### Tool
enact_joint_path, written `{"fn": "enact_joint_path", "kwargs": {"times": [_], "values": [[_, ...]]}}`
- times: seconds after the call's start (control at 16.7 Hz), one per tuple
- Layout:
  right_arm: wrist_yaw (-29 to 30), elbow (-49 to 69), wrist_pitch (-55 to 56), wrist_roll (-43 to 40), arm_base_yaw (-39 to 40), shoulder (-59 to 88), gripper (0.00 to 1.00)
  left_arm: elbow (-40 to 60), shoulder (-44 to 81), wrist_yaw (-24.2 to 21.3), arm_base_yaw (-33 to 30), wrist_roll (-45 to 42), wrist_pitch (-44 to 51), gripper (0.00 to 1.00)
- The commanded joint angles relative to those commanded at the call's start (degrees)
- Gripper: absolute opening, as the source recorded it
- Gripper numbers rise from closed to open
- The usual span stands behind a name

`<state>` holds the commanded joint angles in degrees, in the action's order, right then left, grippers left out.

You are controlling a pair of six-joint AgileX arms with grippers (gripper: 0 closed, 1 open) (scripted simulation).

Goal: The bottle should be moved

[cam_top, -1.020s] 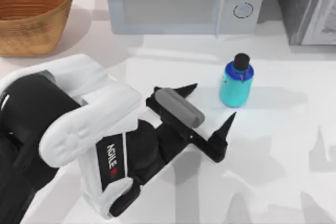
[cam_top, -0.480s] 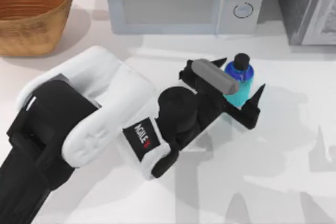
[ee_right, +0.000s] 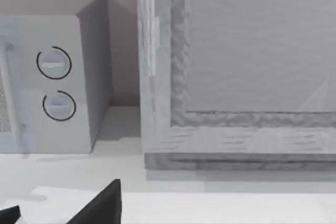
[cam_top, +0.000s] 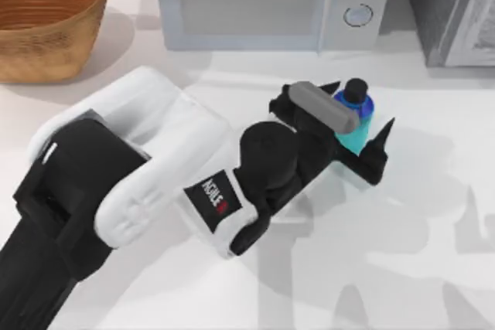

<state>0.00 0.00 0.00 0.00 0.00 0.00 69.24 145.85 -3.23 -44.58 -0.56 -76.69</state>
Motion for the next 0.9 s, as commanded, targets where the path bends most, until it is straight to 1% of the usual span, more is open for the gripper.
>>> {"fn": "enact_joint_path", "kwargs": {"times": [0.66,0.72,0.9], "values": [[0.00,0.00,0.00,0.00,0.00,0.00,1.00,0.00,0.00,0.00,0.00,0.00,0.00,0.02],[0.00,0.00,0.00,0.00,0.00,0.00,1.00,0.00,0.00,0.00,0.00,0.00,0.00,0.00],[0.00,0.00,0.00,0.00,0.00,0.00,1.00,0.00,0.00,0.00,0.00,0.00,0.00,0.00]]}}
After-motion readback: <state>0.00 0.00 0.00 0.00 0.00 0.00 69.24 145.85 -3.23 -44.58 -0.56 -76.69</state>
